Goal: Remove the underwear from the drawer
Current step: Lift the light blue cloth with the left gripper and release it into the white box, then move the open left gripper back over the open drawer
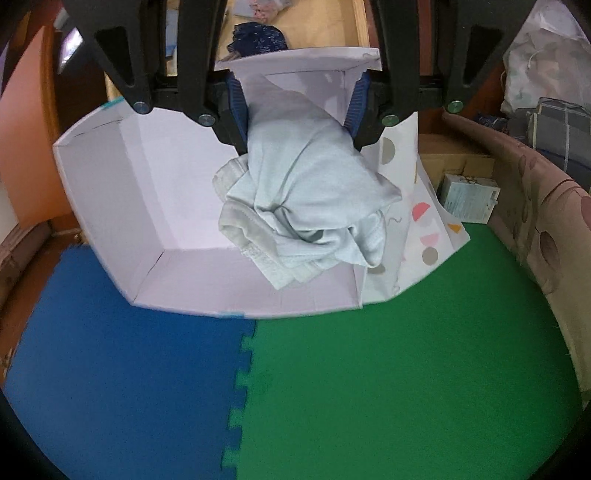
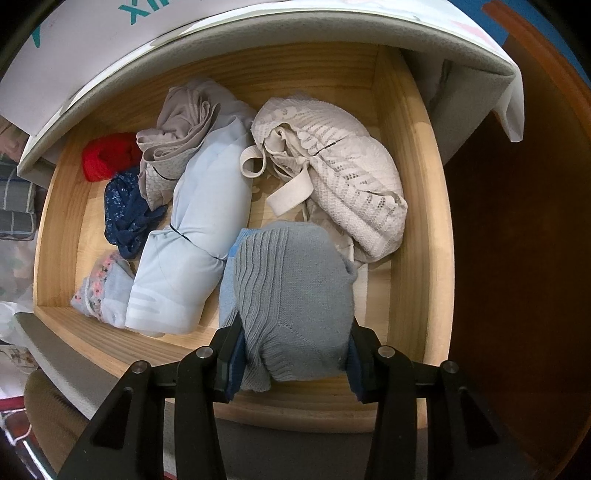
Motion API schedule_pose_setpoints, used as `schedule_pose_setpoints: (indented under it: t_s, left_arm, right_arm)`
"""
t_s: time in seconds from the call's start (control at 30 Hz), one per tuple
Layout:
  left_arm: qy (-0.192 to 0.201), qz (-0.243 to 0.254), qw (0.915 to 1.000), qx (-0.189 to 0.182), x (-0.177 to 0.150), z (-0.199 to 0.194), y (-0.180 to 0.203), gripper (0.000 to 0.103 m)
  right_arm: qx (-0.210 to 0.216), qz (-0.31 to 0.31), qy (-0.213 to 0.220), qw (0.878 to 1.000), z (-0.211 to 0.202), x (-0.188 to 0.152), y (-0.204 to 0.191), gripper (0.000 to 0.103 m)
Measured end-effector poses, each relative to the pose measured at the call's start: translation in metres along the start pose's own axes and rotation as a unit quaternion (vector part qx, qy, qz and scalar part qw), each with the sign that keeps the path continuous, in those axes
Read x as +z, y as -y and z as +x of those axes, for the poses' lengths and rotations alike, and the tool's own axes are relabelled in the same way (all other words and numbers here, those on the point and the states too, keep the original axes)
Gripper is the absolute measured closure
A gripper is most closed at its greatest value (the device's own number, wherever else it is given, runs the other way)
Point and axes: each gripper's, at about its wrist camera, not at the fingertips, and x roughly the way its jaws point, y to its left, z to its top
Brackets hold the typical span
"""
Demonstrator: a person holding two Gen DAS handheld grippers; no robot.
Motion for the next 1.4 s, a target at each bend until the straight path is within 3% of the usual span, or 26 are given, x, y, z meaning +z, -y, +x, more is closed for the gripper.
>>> schedule_pose_setpoints:
  t_s: [0.2, 0.63, 0.87, 1.07, 1.4]
  left_arm:
    - [-0.044, -0.023, 0.9987, 0.01, -0.015, 0.028, -0.001, 0.057]
    - [-0.065, -0.054, 0.9957, 0.039, -0.026, 0.029, 0.005, 0.055]
    - [-0.053, -0.054, 0.9955, 0.056, -0.023, 0.024, 0.008, 0.05]
    - [-0.026, -0.044, 0.9972, 0.055, -0.015, 0.007, 0.011, 0.037]
    - [0.008, -0.025, 0.9971, 0.072, -0.028, -0.028, 0.012, 0.037]
  right_arm:
    - [0.007, 0.003, -0.002, 1.0, 0.004, 0.003, 0.003, 0.061]
    - [0.011, 0.006, -0.003, 1.0, 0.004, 0.004, 0.003, 0.061]
    - [0.009, 0.007, -0.002, 1.0, 0.003, 0.003, 0.002, 0.06]
    - [0.005, 0.004, -0.002, 1.0, 0.004, 0.003, 0.001, 0.06]
    - [0.002, 0.005, -0.001, 1.0, 0.004, 0.004, 0.0, 0.06]
